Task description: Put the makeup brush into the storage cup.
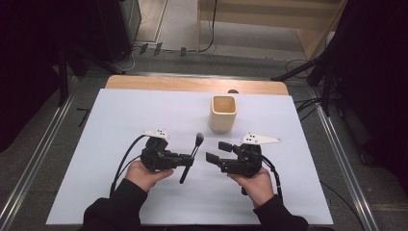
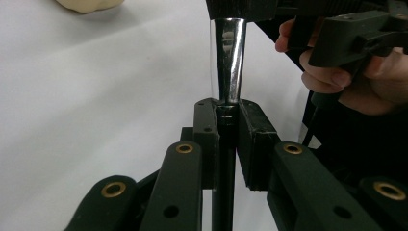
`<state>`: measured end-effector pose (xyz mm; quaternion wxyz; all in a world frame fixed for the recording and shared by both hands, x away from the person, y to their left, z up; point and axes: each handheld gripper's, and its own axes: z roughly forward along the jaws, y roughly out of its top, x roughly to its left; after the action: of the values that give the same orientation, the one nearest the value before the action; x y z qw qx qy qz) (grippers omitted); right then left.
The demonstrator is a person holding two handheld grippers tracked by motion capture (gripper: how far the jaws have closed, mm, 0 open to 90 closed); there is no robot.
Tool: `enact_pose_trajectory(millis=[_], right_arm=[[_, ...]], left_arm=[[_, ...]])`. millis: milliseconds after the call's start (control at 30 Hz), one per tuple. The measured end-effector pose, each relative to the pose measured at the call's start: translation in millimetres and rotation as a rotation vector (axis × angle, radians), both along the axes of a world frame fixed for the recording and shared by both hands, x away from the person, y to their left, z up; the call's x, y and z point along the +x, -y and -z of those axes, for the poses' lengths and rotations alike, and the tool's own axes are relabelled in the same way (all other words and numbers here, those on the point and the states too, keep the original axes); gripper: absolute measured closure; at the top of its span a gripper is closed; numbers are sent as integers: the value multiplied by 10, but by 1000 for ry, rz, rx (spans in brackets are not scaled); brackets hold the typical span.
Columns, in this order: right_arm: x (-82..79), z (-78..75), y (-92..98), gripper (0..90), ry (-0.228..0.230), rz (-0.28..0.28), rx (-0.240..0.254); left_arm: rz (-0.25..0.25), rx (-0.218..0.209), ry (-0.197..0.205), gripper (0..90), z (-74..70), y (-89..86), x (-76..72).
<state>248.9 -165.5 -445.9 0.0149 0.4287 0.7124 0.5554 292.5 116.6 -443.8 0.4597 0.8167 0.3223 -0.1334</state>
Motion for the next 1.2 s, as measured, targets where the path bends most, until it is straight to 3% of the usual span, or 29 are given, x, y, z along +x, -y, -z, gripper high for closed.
enact_pose_trajectory(millis=[267, 600, 667, 867, 1067, 1200], right_arm=[[9, 7, -102, 259, -45, 14, 32], [47, 33, -217, 325, -115, 36, 75], [72, 46, -252, 332, -155, 57, 83], [85, 63, -311, 357, -192, 115, 71], [60, 42, -356, 420, -159, 132, 40], [55, 49, -371, 469, -166, 133, 31]], left_arm=[[-10, -7, 8, 806, 27, 67, -34], [-43, -23, 22, 806, 53, 91, -48], [-54, -25, 25, 806, 71, 107, -57], [-89, -32, 39, 806, 99, 140, -85], [-102, -38, 40, 806, 124, 180, -95], [-109, -38, 53, 806, 126, 213, -114]])
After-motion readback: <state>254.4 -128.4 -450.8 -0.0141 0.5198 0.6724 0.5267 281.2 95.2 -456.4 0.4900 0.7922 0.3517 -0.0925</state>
